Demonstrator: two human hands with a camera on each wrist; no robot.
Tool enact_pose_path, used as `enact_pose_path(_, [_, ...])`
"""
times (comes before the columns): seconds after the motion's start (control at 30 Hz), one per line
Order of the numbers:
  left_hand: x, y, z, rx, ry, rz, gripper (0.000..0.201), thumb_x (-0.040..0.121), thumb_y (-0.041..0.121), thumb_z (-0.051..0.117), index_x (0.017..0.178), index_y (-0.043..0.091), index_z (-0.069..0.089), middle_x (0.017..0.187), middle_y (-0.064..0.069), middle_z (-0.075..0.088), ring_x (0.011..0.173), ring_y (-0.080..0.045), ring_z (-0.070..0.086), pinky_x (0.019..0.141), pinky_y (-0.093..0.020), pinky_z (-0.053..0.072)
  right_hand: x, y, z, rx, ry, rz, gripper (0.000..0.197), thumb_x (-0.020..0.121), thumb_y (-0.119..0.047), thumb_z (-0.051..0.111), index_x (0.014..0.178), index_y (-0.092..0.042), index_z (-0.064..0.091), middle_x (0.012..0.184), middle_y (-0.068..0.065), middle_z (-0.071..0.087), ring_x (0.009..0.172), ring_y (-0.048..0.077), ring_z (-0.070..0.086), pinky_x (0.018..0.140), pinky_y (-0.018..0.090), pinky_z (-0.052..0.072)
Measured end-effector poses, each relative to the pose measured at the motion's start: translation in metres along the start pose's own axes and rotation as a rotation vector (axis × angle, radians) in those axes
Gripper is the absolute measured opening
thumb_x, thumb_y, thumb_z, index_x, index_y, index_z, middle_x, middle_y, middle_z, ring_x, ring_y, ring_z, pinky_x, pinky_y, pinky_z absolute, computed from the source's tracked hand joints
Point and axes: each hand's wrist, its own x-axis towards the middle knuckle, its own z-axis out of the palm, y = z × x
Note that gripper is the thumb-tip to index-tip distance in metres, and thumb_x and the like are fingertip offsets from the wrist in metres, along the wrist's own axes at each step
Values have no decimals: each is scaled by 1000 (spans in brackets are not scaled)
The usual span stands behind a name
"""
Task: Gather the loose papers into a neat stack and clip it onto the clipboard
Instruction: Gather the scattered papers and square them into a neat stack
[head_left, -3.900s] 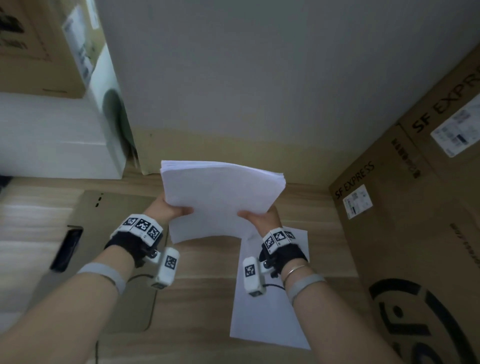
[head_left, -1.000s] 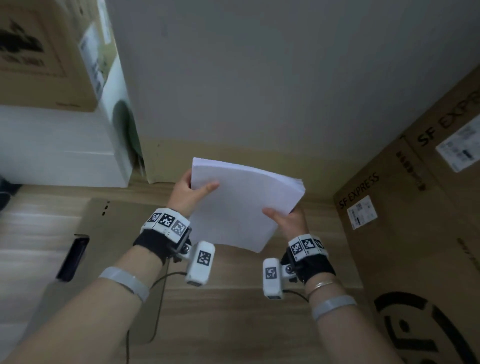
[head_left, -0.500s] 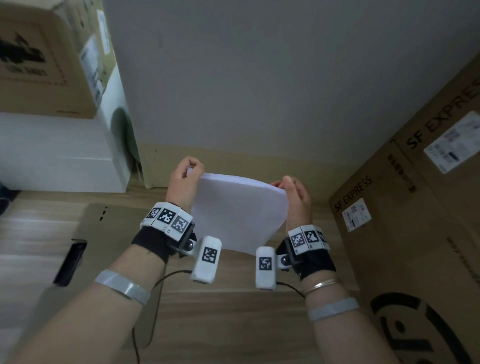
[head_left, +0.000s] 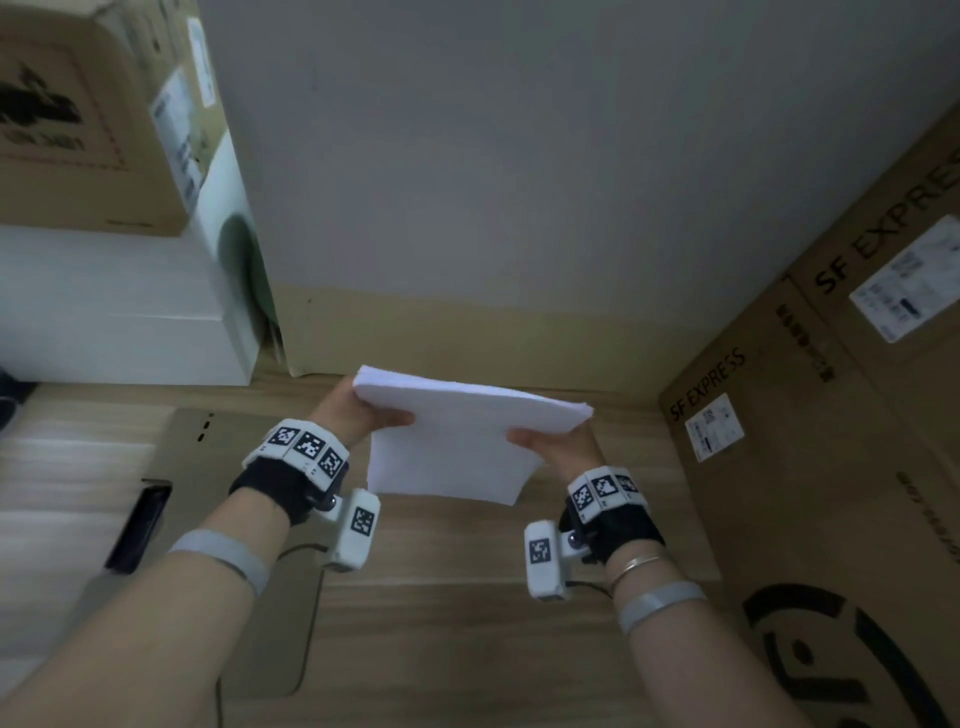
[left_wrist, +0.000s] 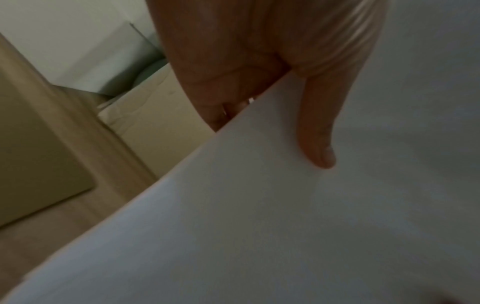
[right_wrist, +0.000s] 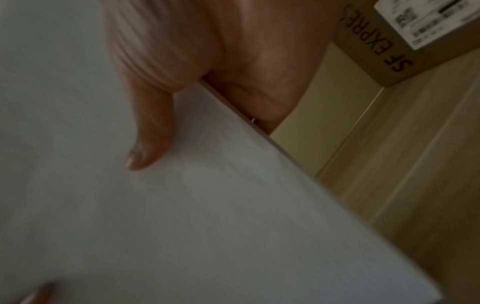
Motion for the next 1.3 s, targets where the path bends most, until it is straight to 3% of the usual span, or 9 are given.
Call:
enact_pose_path(0.1, [4, -15, 8, 14, 51, -48, 34, 79, -1, 68, 112, 7, 62, 93, 1, 66, 90, -13, 62, 77, -16, 39, -3, 6, 6, -70, 30, 28, 22, 79, -2, 70, 79, -17, 54, 73, -12, 55, 67, 4, 53, 50, 2, 43])
enact_pose_path(0.2, [3, -15, 7, -131, 94, -26, 30, 79, -6, 65, 82, 24, 65, 56, 23, 67, 59, 12, 61, 60, -8, 46, 0, 3, 3, -13, 73, -61, 35, 80, 4, 66, 67, -26, 54, 69, -14, 56, 60, -7, 53, 51, 4, 43])
enact_pose_path(0.27, [3, -17, 5, -192, 105, -25, 41, 76, -8, 67, 66, 31, 67, 51, 26, 67, 53, 16, 61, 64, -11, 48, -1, 1, 0, 39, 101, -97, 40, 79, 7, 65, 63, -29, 55, 63, -15, 58, 51, -10, 57, 47, 0, 42])
enact_pose_path(0.4, [-2, -26, 14, -184, -16, -142, 39, 71, -8, 72, 104, 11, 61, 80, 10, 62, 87, -12, 59, 84, -30, 48, -1, 12, -1, 43, 86, -83, 39, 78, 6, 67, 68, -30, 55, 67, -17, 59, 53, -16, 58, 49, -2, 42])
enact_pose_path(0.57, [2, -44, 28, -31, 32, -235, 47, 87, -1, 58, 132, 6, 44, 116, -3, 55, 111, -17, 51, 88, -26, 40, 3, 31, -2, 19, 41, 60, 35, 75, -2, 74, 75, -27, 51, 78, -15, 53, 70, -4, 50, 51, 3, 44])
enact_pose_path(0.77, [11, -23, 30, -243, 112, -61, 20, 73, 10, 71, 73, 26, 58, 77, 8, 60, 94, -20, 53, 96, -43, 43, 18, 21, -13, 135, 106, 6, 33, 71, 8, 73, 81, -20, 59, 82, -9, 62, 74, 0, 58, 62, 15, 46])
enact_pose_path(0.93, [15, -20, 25, -251, 121, -8, 42, 80, -4, 65, 64, 34, 66, 56, 30, 68, 74, -5, 58, 87, -34, 43, 19, 33, -11, 91, 62, 41, 33, 70, 6, 75, 86, -17, 59, 85, -8, 62, 78, 4, 58, 68, 18, 47])
enact_pose_path(1.13, [12, -32, 19, -197, -25, -48, 38, 71, -7, 73, 77, 27, 57, 70, 15, 69, 84, -12, 57, 83, -30, 46, 17, 55, -8, 53, 30, 108, 36, 70, 7, 74, 75, -24, 57, 79, -10, 61, 73, 0, 56, 64, 19, 45])
enact_pose_path(1.3, [11, -37, 24, -192, -33, -46, 49, 76, -10, 67, 60, 36, 73, 57, 32, 68, 60, 14, 64, 72, -20, 46, 16, 71, -5, 54, 48, 150, 41, 71, 4, 75, 100, -16, 55, 85, -12, 58, 84, 9, 56, 61, 9, 40])
